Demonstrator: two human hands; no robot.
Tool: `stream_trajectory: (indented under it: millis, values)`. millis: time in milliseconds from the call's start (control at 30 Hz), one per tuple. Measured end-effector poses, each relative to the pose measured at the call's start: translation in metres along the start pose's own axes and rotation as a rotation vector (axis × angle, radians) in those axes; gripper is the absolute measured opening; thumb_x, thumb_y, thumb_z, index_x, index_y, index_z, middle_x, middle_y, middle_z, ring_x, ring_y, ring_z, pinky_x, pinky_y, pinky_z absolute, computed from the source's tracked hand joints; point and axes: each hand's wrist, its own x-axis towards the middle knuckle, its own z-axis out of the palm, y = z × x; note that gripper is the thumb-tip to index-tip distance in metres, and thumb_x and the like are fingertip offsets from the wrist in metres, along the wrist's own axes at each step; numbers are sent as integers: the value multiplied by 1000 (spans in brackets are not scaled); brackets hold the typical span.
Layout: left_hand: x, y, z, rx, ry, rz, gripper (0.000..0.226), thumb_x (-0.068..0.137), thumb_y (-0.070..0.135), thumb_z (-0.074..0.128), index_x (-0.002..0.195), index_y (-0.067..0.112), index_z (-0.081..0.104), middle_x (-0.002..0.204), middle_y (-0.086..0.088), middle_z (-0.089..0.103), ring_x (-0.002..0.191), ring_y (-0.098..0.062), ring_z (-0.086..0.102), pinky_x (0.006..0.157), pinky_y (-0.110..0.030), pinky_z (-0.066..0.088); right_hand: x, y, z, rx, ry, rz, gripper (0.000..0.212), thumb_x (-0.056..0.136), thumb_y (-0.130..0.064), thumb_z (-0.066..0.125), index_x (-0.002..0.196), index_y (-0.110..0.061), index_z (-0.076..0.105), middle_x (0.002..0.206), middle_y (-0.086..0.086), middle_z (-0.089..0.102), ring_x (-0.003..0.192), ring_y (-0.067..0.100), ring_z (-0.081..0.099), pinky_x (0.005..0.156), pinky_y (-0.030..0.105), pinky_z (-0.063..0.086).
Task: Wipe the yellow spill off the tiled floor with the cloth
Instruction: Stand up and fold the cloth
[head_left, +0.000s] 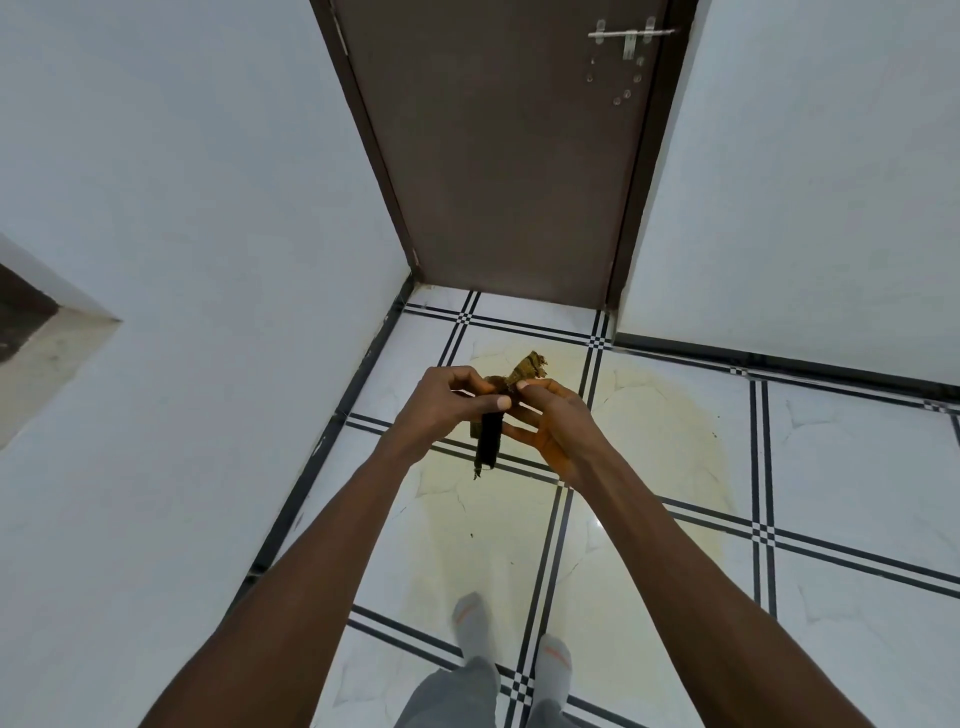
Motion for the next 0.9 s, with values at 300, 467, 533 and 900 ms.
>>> stream_trajectory:
  millis: [300,467,533,900]
  values:
    - [4,20,-10,70,250,78,20,99,32,67,104,14,59,106,-7,69,108,-22,68,97,-37,59,6,13,-26,-83,110,-3,17,110,-16,50,124,-5,53,127,18,69,117,30,71,90,42,63]
    - [10,43,-28,124,357,168,20,100,38,65,106,20,60,103,-5,75,102,-20,73,91,-39,62,10,27,-45,-348,150,90,27,106,-17,59,129,-6,53,135,18,62,122,29,64,100,45,57]
    - [11,50,-34,158,363,186,23,98,45,66,107,24,61,102,-3,75,101,-19,73,91,-44,63,10,27,-46,-489,156,113,36,103,-22,65,133,-9,51,137,18,59,121,28,62,103,46,56]
    - [-13,91,-58,427,235,278,25,96,43,68,113,24,67,105,5,77,99,-11,70,78,-18,53,15,-39,7,-834,-138,-323,83,87,-38,83,156,-30,37,165,4,37,151,23,35,122,50,33]
